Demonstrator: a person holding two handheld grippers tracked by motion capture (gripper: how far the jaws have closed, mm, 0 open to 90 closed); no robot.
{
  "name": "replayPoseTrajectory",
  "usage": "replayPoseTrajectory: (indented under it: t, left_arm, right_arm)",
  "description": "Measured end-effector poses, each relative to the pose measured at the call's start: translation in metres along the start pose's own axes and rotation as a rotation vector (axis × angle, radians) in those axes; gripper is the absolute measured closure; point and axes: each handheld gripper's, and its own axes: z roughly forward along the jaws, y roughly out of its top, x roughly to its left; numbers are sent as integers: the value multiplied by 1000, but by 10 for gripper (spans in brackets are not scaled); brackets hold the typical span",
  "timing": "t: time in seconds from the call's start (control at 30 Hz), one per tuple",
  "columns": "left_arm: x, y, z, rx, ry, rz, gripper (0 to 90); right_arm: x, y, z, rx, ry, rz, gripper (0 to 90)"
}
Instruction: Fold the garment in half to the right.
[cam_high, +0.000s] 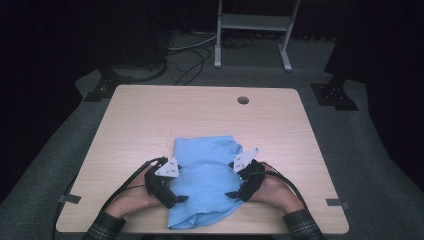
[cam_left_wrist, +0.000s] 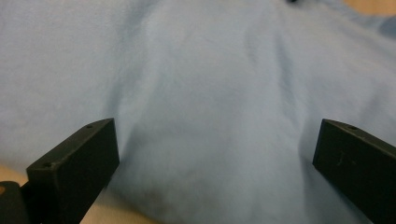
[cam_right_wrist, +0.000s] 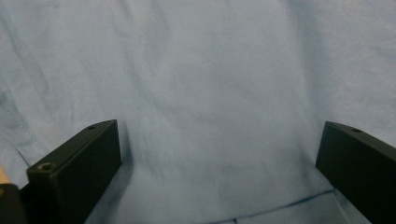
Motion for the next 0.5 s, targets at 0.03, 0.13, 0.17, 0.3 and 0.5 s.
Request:
replayPoseTrajectory:
  t: [0.03, 0.13, 0.17, 0.3, 0.5]
  left_arm:
    - [-1, -1, -3, 5, -6, -1, 0]
    - [-7, -8, -3, 49, 8, -1, 0]
    - [-8, -9, -2, 45, 12, -7, 0]
    - [-6, -7, -4, 38, 3, 1, 0]
    - [19, 18, -18, -57, 53, 2, 0]
  right_arm:
    - [0, -1, -2, 3, -4, -1, 0]
    - [-1, -7, -7, 2, -11, 0, 0]
    - [-2, -8, -7, -1, -11, 2, 0]
    - [-3, -9, -8, 2, -6, 7, 0]
    - [-16, 3, -26, -102, -33, 80, 0]
